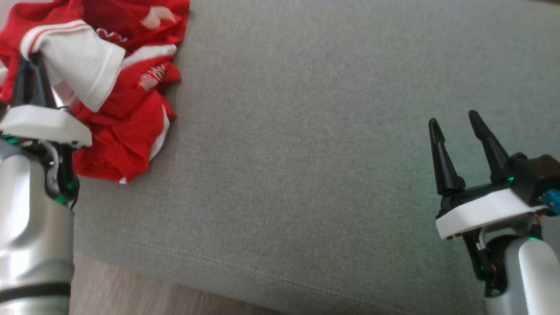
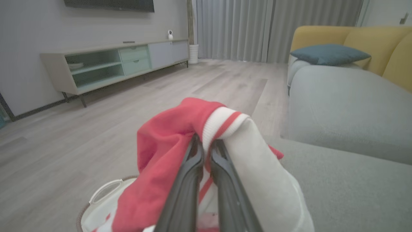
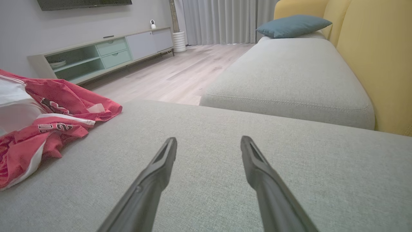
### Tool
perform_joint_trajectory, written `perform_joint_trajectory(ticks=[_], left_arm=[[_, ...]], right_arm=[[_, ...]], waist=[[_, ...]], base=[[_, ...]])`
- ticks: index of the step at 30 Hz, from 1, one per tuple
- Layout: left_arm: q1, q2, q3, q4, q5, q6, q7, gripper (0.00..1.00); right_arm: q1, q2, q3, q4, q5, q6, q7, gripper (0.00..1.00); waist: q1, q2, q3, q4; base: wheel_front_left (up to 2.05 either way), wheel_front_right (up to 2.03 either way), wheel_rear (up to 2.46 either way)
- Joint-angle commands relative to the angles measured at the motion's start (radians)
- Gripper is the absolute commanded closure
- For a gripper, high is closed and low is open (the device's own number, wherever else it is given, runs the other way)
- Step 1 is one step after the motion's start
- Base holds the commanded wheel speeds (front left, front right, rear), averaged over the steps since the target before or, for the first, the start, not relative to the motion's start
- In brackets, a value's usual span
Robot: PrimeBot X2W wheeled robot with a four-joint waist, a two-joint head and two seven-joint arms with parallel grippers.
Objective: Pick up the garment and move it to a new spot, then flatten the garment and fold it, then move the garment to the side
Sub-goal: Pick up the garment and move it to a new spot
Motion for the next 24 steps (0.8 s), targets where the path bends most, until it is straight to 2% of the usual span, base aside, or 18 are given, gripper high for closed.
perform_joint_trajectory(ticks=[1,6,14,19,24], left_arm=[[0.021,0.056,0.041,-0.073,0.013,0.012,-0.012,1.0],[0.144,0.055,0.039,-0.337,0.028,0.04,0.001,1.0],[0.28,0.038,-0.019,-0.712,0.047,0.061,0.126,1.0],[0.291,0.0,-0.11,-0.831,0.062,0.05,0.179,1.0],[0.256,-0.05,-0.209,-0.874,0.076,0.032,0.198,1.0]], right_arm=[[-0.003,0.011,0.018,-0.03,0.003,0.004,-0.013,0.0],[0.009,0.027,0.02,-0.013,0.015,0.004,-0.036,0.0],[0.027,0.04,0.028,0.003,0.033,0.004,-0.058,0.0],[0.027,0.042,0.034,0.012,0.049,0.004,-0.07,0.0],[0.021,0.042,0.031,0.012,0.075,0.004,-0.083,0.0]], waist=[[0.0,0.0,-0.042,-0.006],[0.0,0.0,-0.113,-0.043],[0.0,0.0,-0.166,-0.141],[0.0,0.0,-0.16,-0.238],[0.0,0.0,-0.117,-0.339]], base=[[0.0,0.0,0.0],[0.0,0.0,0.0],[0.0,0.0,0.0],[0.0,0.0,0.0],[0.0,0.0,0.0]])
